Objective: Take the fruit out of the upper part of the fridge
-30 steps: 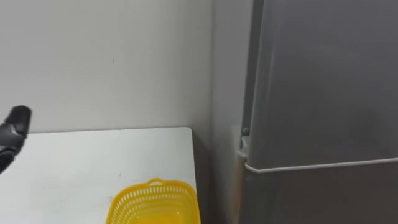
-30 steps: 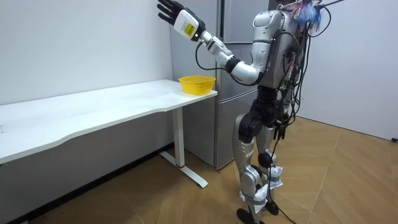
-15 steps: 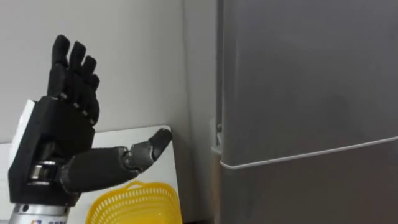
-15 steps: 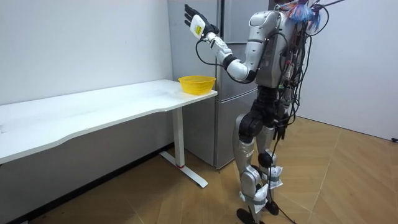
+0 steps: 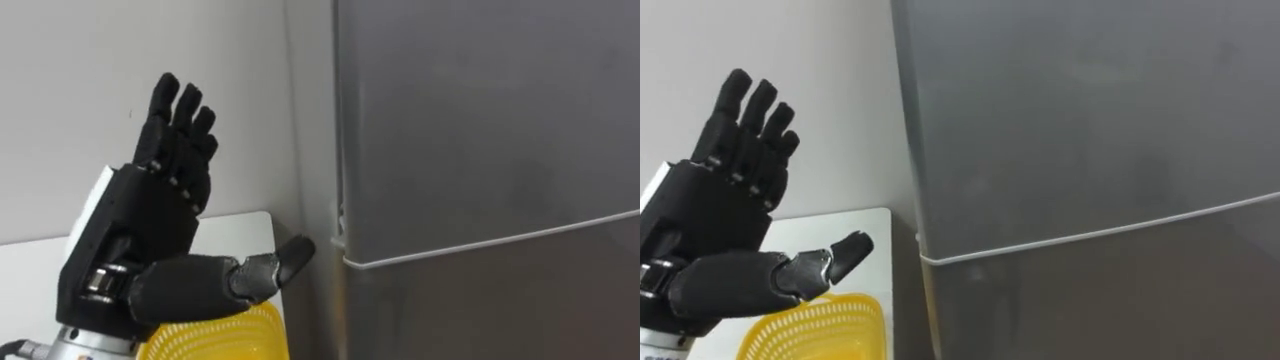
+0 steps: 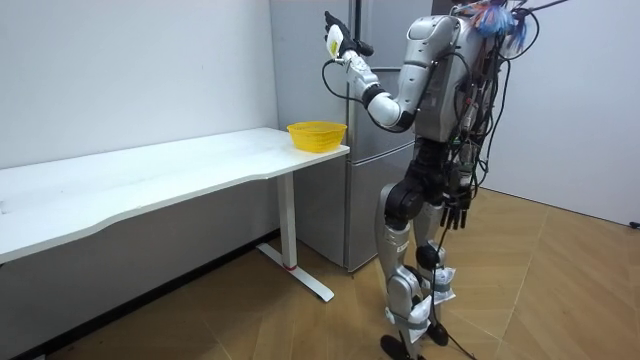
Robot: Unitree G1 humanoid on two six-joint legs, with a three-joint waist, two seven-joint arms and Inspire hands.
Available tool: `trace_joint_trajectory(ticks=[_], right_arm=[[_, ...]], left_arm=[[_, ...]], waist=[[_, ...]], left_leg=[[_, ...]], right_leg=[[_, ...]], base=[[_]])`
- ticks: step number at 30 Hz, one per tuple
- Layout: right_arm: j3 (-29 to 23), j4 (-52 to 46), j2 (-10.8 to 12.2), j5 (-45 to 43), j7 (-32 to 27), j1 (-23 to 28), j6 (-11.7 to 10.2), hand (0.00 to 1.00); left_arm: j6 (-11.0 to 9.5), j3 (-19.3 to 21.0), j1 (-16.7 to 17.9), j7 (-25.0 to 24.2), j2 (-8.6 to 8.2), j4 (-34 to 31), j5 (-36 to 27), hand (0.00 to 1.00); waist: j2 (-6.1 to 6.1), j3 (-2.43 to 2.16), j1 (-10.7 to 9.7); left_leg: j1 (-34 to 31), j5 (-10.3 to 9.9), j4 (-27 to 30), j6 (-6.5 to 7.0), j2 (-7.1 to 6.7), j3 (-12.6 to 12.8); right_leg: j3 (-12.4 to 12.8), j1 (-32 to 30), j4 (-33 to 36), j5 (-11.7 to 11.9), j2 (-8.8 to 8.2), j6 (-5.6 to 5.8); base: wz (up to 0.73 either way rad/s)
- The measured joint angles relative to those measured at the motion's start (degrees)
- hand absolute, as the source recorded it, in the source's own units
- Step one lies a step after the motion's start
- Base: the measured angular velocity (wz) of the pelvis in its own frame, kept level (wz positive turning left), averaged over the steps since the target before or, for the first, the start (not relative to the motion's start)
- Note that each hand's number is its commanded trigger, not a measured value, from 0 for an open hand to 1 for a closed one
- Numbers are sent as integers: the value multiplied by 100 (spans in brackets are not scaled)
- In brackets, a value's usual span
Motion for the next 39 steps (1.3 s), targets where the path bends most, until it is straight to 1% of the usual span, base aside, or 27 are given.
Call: trace_joint_trajectory(ticks=[1, 3, 7, 8, 11, 15, 17, 22, 26, 29, 32, 35, 39], right_arm=[[0, -2, -1, 1, 0, 4, 1, 0], [-5, -3, -6, -1, -1, 28, 12, 0], [3, -118, -26, 0, -4, 37, 20, 0], [9, -170, -42, 10, -5, 36, 17, 0], [23, -292, -61, 10, -13, 24, 13, 0], [26, -368, -65, 14, -12, 24, 11, 0], [68, -369, -72, 19, -5, 19, 16, 0], [74, -379, -72, 25, 2, 56, 42, 0], [74, -403, -74, -4, 64, 72, 142, 0], [74, -397, -83, 4, 64, 68, 148, 0], [94, -382, -83, 23, 41, 46, 148, 0], [127, -388, -88, -1, 39, 52, 176, 0], [124, -362, -129, -1, 31, 31, 219, 0]], left_arm=[[11, -12, 0, -40, 0, 0, -52, 0], [123, -63, 0, -232, 0, 0, -186, 0], [201, -199, 0, -449, 1, 7, -183, 0], [217, -272, 0, -535, 3, 55, -184, 0], [347, -443, 0, -737, 14, 202, -184, 0], [498, -476, 0, -954, 14, 405, -184, 0], [532, -477, 0, -1019, 15, 408, -184, 0], [545, -492, 0, -1137, 14, 407, -181, 0], [637, -515, -1, -1255, 14, 408, -171, 0], [649, -612, -1, -1333, 17, 409, -171, 0], [692, -766, -25, -1374, 82, 409, -169, 0], [711, -822, -118, -1331, 139, 452, -160, 0], [733, -834, -128, -1329, 148, 452, -120, 0]], waist=[[0, 0, 1], [-6, 7, -6], [0, 4, -2], [6, 5, -1], [6, 6, -4], [1, 9, -24], [-3, 11, -20], [-13, 17, -29], [-12, 16, -63], [-14, 16, -92], [-10, 13, -154], [-8, 12, -160], [-5, 10, -166]], left_leg=[[-12, 2, 0, 0, 1, 8], [-25, 18, -4, 2, 6, 57], [-64, 18, -5, 2, 11, 81], [-72, 20, -6, -1, 13, 83], [-72, 21, -10, -2, 17, 96], [-81, 21, -14, -2, 21, 116], [-84, 21, -19, -2, 19, 121], [-84, 21, -22, -2, 17, 136], [-80, 21, -18, -2, 17, 126], [-75, 21, -17, -2, 17, 124], [-62, 21, -12, -2, 15, 123], [-66, 21, -11, -2, 16, 119], [-63, 21, -9, -2, 14, 124]], right_leg=[[7, -19, 6, 1, 0, -2], [32, -29, -4, 14, 6, -5], [48, -35, -13, 19, 14, -8], [43, -30, 5, 28, 15, -9], [37, -27, 9, 29, 15, -10], [40, -29, -15, 29, 17, -11], [42, -29, -17, 29, 15, -11], [52, -30, -21, 29, 13, -10], [51, -27, -19, 29, 15, -10], [49, -22, -18, 29, 15, -10], [52, -21, -22, 29, 15, -10], [50, -16, -19, 29, 15, -10], [53, -25, -22, 30, 14, -9]], base=[[-4], [-4], [-1], [0], [0], [0], [0], [0], [0], [0], [0], [0], [0]])
